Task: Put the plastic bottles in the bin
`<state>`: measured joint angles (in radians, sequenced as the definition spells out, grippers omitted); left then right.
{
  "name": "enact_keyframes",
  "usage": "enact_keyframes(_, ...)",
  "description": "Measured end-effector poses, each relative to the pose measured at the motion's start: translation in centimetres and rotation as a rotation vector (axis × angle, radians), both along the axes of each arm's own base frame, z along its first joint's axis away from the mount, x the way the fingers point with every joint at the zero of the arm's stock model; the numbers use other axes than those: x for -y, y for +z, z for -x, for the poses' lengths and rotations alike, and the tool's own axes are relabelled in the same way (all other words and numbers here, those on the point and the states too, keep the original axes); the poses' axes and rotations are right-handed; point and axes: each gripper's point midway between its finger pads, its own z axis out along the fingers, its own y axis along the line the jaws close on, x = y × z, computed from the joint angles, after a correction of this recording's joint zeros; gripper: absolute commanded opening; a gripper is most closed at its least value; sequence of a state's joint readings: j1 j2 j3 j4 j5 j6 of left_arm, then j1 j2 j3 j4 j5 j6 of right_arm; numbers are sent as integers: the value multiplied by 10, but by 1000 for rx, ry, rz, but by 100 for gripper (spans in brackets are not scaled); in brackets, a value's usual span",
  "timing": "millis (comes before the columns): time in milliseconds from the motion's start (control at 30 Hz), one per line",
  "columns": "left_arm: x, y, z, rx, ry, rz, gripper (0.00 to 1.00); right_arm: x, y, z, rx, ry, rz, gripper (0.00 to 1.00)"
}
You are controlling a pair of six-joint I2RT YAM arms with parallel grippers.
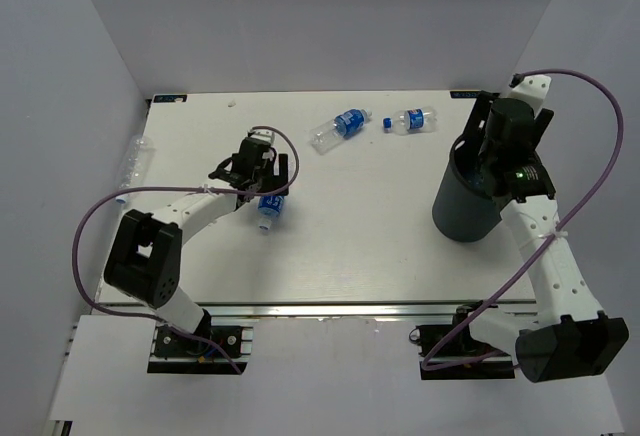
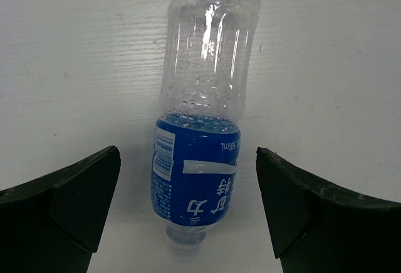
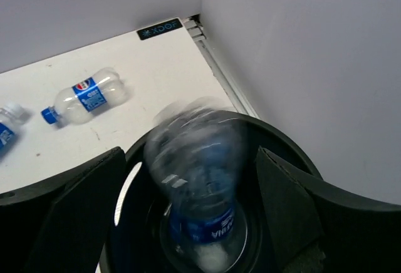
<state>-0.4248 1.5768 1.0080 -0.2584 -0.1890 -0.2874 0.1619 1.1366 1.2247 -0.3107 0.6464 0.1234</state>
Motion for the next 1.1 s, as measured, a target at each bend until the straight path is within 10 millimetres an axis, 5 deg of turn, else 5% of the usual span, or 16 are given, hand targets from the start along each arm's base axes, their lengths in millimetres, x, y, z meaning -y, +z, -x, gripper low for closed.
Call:
enact_keyframes(133,0,-19,2,-45,-33,-33,83,-11,6,2,16,70,-22,89)
enact_keyframes(233,1,-37,6,-94,-55,-53,61,-32,20,5,57,205,-57,89)
enact_keyframes(400,9,-34,1,-83,-88,-33,18,-104,41,14,118,618,-138,89)
enact_keyframes(567,16,-24,3,-66,-122,1,0,-171,42,34,113,948,-203,89)
enact_keyframes(700,33,24,8,59,-206,119,0,-218,21,54,70,1134,-263,89)
enact_keyframes(933,82,152,50,404,-498,382,0,-292,-56,74,-168,1377,-391,89)
enact_keyframes(1100,106,181,75,468,-653,479,0,-320,-63,87,-191,1510,-430,89)
